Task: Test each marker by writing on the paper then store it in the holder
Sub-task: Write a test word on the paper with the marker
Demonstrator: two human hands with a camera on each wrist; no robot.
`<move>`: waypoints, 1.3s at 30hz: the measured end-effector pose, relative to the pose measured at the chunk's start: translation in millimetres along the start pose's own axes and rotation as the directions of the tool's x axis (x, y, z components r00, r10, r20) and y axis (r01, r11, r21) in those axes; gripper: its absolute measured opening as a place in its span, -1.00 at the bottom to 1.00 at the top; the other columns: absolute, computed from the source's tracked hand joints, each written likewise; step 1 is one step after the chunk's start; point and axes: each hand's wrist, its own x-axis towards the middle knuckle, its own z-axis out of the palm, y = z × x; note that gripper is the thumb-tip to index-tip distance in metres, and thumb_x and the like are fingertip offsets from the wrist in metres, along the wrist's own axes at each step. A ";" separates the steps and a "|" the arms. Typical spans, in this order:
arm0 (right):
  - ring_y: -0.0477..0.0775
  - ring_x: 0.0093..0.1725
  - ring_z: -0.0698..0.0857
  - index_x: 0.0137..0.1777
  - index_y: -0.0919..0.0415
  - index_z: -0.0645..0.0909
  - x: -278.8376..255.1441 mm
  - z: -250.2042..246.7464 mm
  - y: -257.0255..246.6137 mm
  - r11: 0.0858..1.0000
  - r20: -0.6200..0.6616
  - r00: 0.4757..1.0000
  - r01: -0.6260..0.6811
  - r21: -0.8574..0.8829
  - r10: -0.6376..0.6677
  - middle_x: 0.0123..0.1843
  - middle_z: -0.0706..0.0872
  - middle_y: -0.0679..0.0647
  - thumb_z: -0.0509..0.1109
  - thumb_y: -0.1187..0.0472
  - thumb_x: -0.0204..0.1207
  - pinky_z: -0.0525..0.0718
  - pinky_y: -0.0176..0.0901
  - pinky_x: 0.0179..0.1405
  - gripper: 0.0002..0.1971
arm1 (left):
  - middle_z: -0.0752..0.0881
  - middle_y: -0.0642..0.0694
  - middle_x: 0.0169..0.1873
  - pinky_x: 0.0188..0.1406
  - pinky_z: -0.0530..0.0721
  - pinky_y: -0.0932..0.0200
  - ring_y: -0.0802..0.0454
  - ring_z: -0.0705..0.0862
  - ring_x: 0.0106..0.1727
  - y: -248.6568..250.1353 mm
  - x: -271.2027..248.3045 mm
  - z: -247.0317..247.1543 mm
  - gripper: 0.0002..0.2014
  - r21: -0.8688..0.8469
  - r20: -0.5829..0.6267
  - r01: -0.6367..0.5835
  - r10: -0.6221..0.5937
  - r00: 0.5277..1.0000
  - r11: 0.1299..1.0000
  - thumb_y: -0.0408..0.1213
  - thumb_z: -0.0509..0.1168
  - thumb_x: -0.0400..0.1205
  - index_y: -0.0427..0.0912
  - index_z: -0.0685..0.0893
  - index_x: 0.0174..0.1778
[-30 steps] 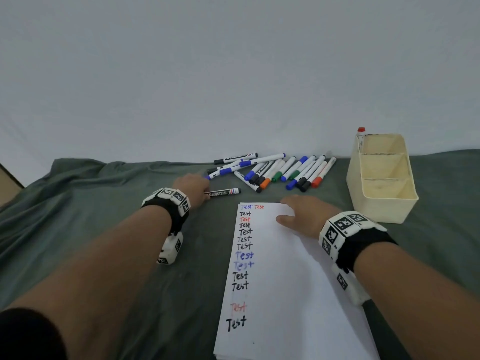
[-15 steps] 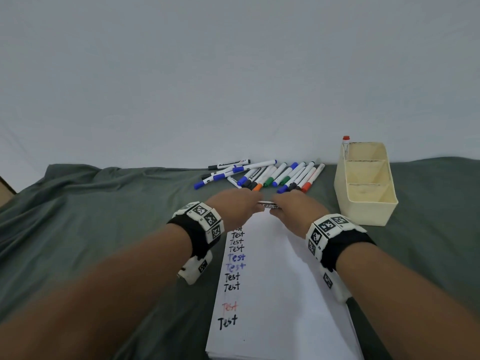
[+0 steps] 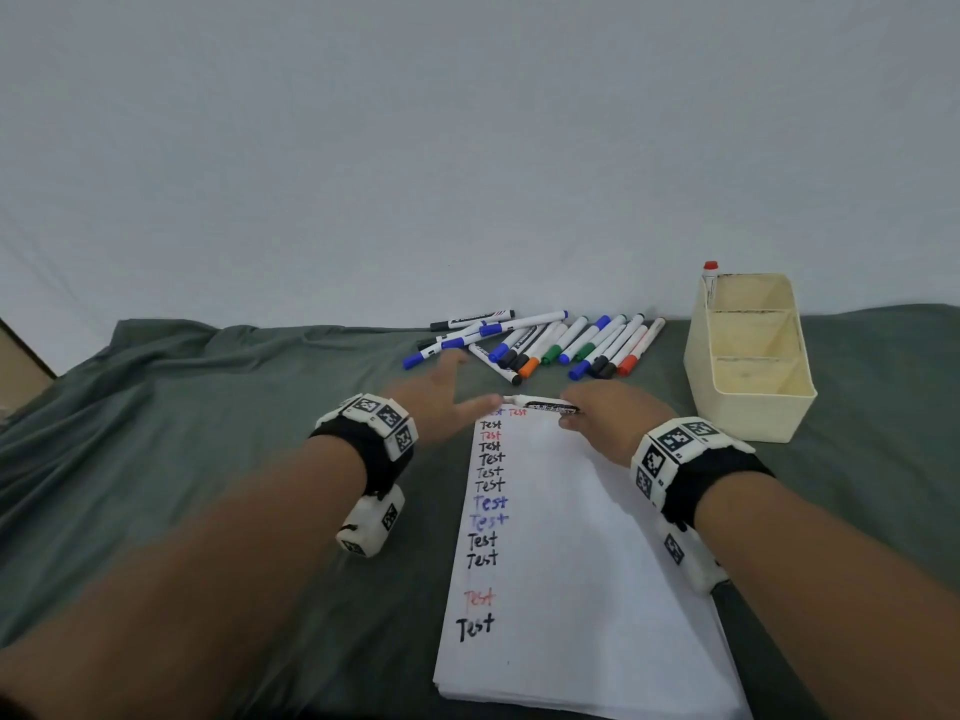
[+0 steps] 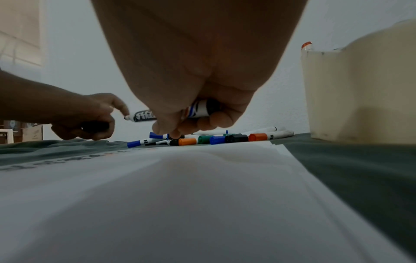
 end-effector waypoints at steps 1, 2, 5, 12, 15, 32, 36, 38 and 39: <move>0.11 -0.03 0.66 0.07 0.10 0.52 -0.3 0.3 0.6 1.000 -0.002 1.000 -0.004 -0.009 0.004 0.00 0.66 0.10 0.20 -0.03 0.78 0.59 -0.03 -0.09 -0.79 | 0.61 -0.01 -0.32 -0.26 0.54 0.07 -0.02 0.62 -0.33 -11.6 -2.4 -0.3 -0.41 -0.034 -0.045 0.033 -0.035 0.998 0.999 0.26 0.22 0.57 0.09 0.20 0.40; 0.11 -0.03 0.66 0.08 0.10 0.52 -0.3 0.8 0.4 1.000 -0.002 1.000 -0.007 -0.015 0.007 0.00 0.66 0.09 0.20 -0.03 0.78 0.59 -0.03 -0.08 -0.78 | 0.59 -0.07 -0.38 -0.31 0.48 0.08 -0.08 0.58 -0.38 -23.1 -4.1 -1.3 -0.54 -0.046 -0.091 0.044 -0.048 0.995 0.998 0.00 0.23 0.64 -0.05 0.25 0.38; 0.10 -0.02 0.67 0.16 0.11 0.56 0.2 1.2 -3.3 0.999 0.005 1.000 -0.013 -0.034 0.013 0.02 0.67 0.09 0.19 -0.03 0.79 0.63 -0.02 -0.02 -0.76 | 0.66 -0.24 -0.24 -0.19 0.60 -0.04 -0.21 0.64 -0.24 -52.7 -8.8 -11.5 -0.75 0.035 -0.132 0.082 -0.076 0.988 0.996 -0.41 0.18 0.62 -0.19 0.38 0.20; 0.12 0.02 0.67 0.23 0.13 0.55 0.7 0.1 -6.6 0.999 -0.004 1.000 -0.019 -0.046 0.019 0.07 0.67 0.11 0.18 -0.02 0.79 0.64 -0.02 0.00 -0.74 | 0.62 -0.20 0.21 0.21 0.49 0.16 -0.13 0.60 0.25 -79.1 -5.0 -25.0 -0.74 0.264 0.005 0.062 -0.066 0.998 0.962 -0.30 0.39 0.63 -0.11 0.75 0.24; 0.11 0.01 0.65 0.22 0.13 0.55 1.0 0.8 -5.5 0.999 -0.016 1.000 -0.023 -0.040 0.023 0.07 0.66 0.10 0.18 -0.03 0.79 0.57 -0.05 -0.07 -0.74 | 0.74 -0.11 0.13 0.22 0.57 0.09 -0.08 0.68 0.18 -77.2 -6.2 -21.3 -0.62 0.217 0.000 0.070 -0.071 0.997 0.974 -0.32 0.41 0.61 -0.08 0.65 0.37; 0.12 0.00 0.68 0.30 0.12 0.51 2.8 2.7 -3.8 0.999 -0.081 0.996 -0.040 0.023 0.042 0.08 0.70 0.10 0.19 -0.02 0.79 0.69 0.03 0.04 -0.74 | 0.37 0.07 0.59 0.57 0.28 -0.15 -0.08 0.26 0.60 -21.2 -17.0 -4.1 -0.33 0.387 -0.084 -0.131 0.177 0.981 0.913 0.43 0.18 0.52 0.27 0.43 0.53; 0.10 -0.07 0.67 0.73 -0.20 0.10 0.1 4.2 -0.3 0.998 -0.127 0.992 0.008 0.059 -0.001 0.14 0.74 0.14 0.19 0.05 0.80 0.69 -0.02 -0.06 -0.44 | -0.15 0.06 0.74 0.68 -0.05 -0.14 -0.04 -0.18 0.73 3.9 -21.6 17.6 0.03 0.133 0.328 -0.151 0.100 0.939 0.980 0.52 0.17 0.46 0.12 -0.08 0.74; 0.10 -0.05 0.70 0.74 -0.31 0.01 -0.4 4.1 1.9 0.997 -0.158 0.986 0.061 0.050 -0.053 0.14 0.72 0.13 0.17 0.09 0.81 0.72 0.02 -0.01 -0.39 | -0.28 0.03 0.72 0.68 -0.10 -0.15 -0.08 -0.25 0.73 6.8 -21.1 26.3 0.11 0.186 0.409 -0.152 0.064 0.910 0.971 0.54 0.16 0.45 0.05 -0.25 0.73; 0.12 0.01 0.70 0.73 -0.31 0.05 0.2 4.4 2.6 0.996 -0.172 0.982 0.079 0.041 -0.071 0.19 0.69 0.12 0.15 0.11 0.81 0.72 0.05 0.05 -0.41 | -0.31 0.00 0.72 0.69 -0.12 -0.16 -0.12 -0.28 0.72 6.9 -20.2 29.6 0.14 0.220 0.419 -0.163 0.058 0.906 0.962 0.54 0.15 0.45 0.02 -0.29 0.72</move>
